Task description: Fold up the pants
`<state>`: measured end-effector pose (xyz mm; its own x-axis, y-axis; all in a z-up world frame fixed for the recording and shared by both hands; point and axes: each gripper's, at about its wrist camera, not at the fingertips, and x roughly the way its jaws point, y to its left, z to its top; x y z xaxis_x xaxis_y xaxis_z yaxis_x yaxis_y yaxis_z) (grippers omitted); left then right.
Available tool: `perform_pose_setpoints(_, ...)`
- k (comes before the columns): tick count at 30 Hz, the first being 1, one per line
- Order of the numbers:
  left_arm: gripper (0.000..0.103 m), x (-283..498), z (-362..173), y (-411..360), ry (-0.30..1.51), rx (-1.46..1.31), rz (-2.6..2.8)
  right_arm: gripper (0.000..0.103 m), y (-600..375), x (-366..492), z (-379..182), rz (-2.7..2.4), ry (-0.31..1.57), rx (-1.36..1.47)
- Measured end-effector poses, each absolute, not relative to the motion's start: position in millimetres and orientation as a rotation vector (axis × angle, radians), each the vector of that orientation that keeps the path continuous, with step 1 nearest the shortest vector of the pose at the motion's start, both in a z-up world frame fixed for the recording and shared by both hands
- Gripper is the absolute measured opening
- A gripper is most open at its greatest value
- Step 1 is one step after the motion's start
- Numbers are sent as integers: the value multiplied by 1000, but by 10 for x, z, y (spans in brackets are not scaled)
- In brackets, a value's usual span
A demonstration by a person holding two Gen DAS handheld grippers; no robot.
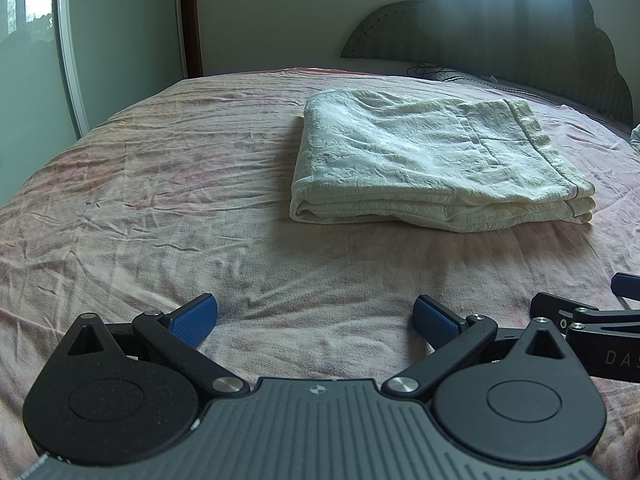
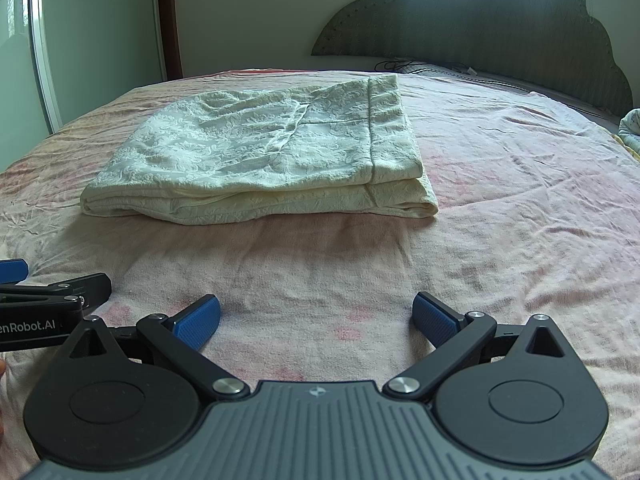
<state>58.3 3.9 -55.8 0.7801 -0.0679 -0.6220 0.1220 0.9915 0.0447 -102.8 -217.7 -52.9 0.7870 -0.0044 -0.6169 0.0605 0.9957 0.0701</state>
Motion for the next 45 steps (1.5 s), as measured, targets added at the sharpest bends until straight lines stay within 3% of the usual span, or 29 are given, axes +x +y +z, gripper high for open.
perform_pose_setpoints(36, 103, 557, -542, 54, 665, 72, -113, 103, -2142, -1034, -529, -22, 663, 76)
perform_pose_setpoints(45, 103, 480, -292, 602, 659, -28, -11, 103, -1923, -1039, -499, 204, 651, -22)
